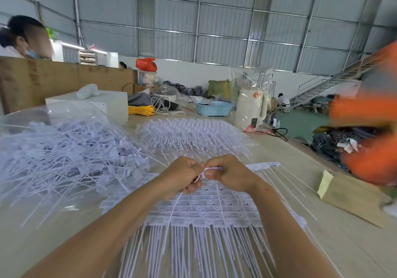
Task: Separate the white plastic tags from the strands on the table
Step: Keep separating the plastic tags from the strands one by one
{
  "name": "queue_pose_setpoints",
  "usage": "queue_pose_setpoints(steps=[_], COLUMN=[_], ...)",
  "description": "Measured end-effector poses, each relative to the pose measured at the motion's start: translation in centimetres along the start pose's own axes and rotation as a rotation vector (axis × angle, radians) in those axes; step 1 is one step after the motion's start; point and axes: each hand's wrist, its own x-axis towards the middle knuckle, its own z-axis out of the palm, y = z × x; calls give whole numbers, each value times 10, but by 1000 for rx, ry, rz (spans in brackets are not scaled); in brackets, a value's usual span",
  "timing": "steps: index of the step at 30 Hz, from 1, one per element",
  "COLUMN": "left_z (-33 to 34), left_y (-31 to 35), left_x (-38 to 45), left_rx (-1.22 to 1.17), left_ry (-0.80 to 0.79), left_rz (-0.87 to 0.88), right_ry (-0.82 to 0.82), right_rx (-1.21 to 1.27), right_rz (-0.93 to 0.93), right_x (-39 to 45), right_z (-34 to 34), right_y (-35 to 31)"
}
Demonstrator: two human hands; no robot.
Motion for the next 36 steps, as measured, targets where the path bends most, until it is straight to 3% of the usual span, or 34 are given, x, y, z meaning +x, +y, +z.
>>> queue_pose_setpoints(steps=[4, 7, 9, 12, 17, 20, 23, 29, 36], left_z=[-22, -32, -27, -16, 7, 16, 12, 11, 11], left_y=[5, 5, 0, -9, 0, -6, -9, -12, -9], left_x=[-8, 0, 4, 7, 4, 3, 5, 4, 3], left_rx=[-121, -380, -450, -414, -471, -472, -418, -395, -342], left_ry=[-204, -48, 63, 100, -71, 28, 109, 125, 161], left_rz=[-147, -91, -53, -6, 60, 69, 103, 122, 118], right_ry=[152, 336, 246, 119, 187, 100, -12, -80, 18], right_rx=[-411, -138, -158, -288, -27, -37, 106, -59, -120], right_rz=[70, -50, -150, -231, -163, -140, -100, -33, -19], right_x=[-9, -9, -1, 6, -1, 0, -6, -5, -2], right_z=[-20, -29, -17, -3, -8, -4, -13, -16, -12], right_y=[22, 12, -10, -21, -19, -18, -15, -9, -1])
